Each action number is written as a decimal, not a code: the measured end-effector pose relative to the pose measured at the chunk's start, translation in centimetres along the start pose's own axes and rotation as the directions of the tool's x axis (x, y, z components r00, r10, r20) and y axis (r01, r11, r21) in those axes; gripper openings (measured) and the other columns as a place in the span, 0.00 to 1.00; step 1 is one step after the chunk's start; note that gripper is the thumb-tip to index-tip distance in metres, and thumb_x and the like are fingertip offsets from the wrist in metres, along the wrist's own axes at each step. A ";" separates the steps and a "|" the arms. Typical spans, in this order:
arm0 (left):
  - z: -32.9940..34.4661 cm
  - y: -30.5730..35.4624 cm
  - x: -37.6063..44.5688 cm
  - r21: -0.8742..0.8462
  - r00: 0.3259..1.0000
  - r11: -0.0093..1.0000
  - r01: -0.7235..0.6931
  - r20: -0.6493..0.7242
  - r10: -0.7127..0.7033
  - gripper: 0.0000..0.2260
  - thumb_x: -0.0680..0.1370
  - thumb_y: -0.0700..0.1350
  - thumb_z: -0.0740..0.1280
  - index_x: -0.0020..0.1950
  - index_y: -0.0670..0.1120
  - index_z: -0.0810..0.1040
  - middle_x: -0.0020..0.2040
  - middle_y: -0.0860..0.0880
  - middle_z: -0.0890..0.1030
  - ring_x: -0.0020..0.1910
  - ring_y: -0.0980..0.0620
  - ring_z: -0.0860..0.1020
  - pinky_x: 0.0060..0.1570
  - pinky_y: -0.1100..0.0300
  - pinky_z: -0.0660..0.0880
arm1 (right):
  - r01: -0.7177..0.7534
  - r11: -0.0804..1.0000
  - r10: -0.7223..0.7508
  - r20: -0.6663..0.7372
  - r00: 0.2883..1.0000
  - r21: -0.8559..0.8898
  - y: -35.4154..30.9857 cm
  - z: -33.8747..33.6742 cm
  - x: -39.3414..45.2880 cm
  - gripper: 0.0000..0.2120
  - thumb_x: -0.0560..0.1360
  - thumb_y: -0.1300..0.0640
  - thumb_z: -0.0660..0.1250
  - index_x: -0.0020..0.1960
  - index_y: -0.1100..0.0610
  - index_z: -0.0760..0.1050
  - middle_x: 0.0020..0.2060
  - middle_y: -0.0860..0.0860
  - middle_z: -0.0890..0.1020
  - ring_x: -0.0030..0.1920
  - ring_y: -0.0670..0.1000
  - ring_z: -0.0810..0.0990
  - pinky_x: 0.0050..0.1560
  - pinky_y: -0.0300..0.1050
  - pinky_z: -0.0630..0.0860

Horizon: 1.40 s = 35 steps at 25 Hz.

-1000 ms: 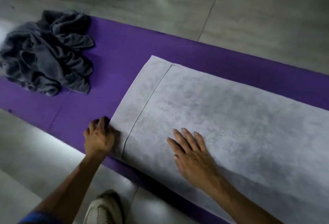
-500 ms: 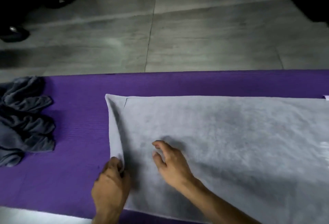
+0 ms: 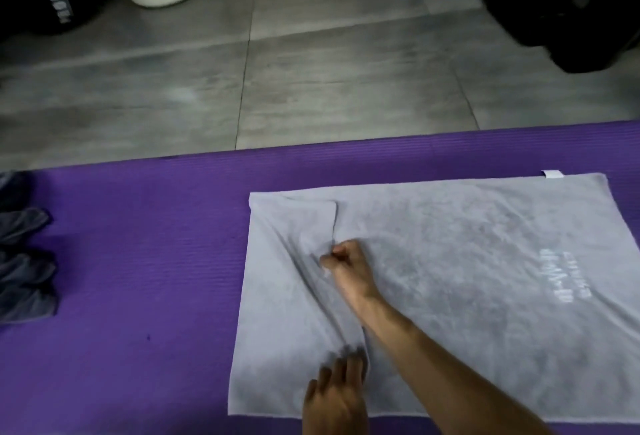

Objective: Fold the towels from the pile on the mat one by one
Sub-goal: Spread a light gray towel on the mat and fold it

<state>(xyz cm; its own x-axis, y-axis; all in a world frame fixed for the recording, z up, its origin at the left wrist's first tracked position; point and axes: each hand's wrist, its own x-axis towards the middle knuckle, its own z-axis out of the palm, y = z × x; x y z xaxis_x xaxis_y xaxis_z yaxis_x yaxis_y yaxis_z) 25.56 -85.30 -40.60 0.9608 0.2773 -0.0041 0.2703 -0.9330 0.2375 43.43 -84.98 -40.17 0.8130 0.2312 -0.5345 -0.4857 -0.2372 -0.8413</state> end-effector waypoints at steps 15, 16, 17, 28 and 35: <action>-1.5 -2.9 -2.9 -0.375 0.997 0.925 0.053 0.074 -0.027 0.26 0.65 0.47 0.60 0.63 0.55 0.73 0.52 0.57 0.74 0.46 0.58 0.75 0.31 0.64 0.77 | -0.134 0.895 0.082 0.139 0.987 0.425 -5.0 1.5 6.7 0.13 0.71 0.69 0.68 0.52 0.55 0.81 0.53 0.56 0.83 0.54 0.54 0.81 0.60 0.48 0.75; -1.4 -3.0 -3.0 -0.367 0.998 0.929 0.042 0.064 -0.019 0.26 0.65 0.46 0.60 0.63 0.55 0.74 0.53 0.57 0.74 0.46 0.58 0.76 0.31 0.64 0.77 | -0.137 0.898 0.079 0.154 0.985 0.419 -5.1 1.4 7.1 0.15 0.71 0.69 0.68 0.55 0.56 0.81 0.56 0.56 0.83 0.57 0.54 0.81 0.62 0.47 0.75; -1.5 -3.1 -3.0 -0.363 0.999 0.932 0.028 0.048 -0.011 0.25 0.65 0.45 0.60 0.62 0.55 0.76 0.53 0.57 0.74 0.46 0.57 0.77 0.33 0.65 0.77 | -0.105 0.928 0.055 0.146 0.988 0.357 -5.4 1.1 7.2 0.16 0.71 0.68 0.69 0.57 0.57 0.80 0.57 0.55 0.82 0.58 0.53 0.80 0.63 0.45 0.75; 0.7 8.4 0.4 -0.415 0.882 0.791 -0.449 -0.066 0.466 0.06 0.75 0.45 0.67 0.47 0.54 0.82 0.47 0.56 0.82 0.45 0.58 0.79 0.49 0.68 0.73 | 0.093 0.994 -0.088 -0.083 0.993 0.057 -9.2 -14.8 9.2 0.13 0.71 0.68 0.71 0.55 0.59 0.82 0.45 0.51 0.84 0.42 0.48 0.82 0.38 0.33 0.77; 1.0 11.3 3.7 -0.427 0.896 0.838 -0.340 0.123 0.426 0.10 0.69 0.57 0.62 0.45 0.59 0.80 0.43 0.60 0.78 0.41 0.62 0.78 0.38 0.68 0.75 | 0.097 0.968 -0.136 -0.158 0.978 -0.231 -6.8 -19.6 11.3 0.19 0.69 0.67 0.71 0.58 0.53 0.80 0.64 0.53 0.78 0.61 0.54 0.79 0.61 0.45 0.76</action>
<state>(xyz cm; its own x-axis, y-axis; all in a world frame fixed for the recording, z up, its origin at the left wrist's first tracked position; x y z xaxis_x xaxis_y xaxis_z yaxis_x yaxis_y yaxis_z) 32.22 -95.02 -38.93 0.9839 -0.1774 -0.0223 -0.1263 -0.7780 0.6154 62.26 -99.19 -38.89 0.9120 0.1090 -0.3954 -0.3167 -0.4255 -0.8477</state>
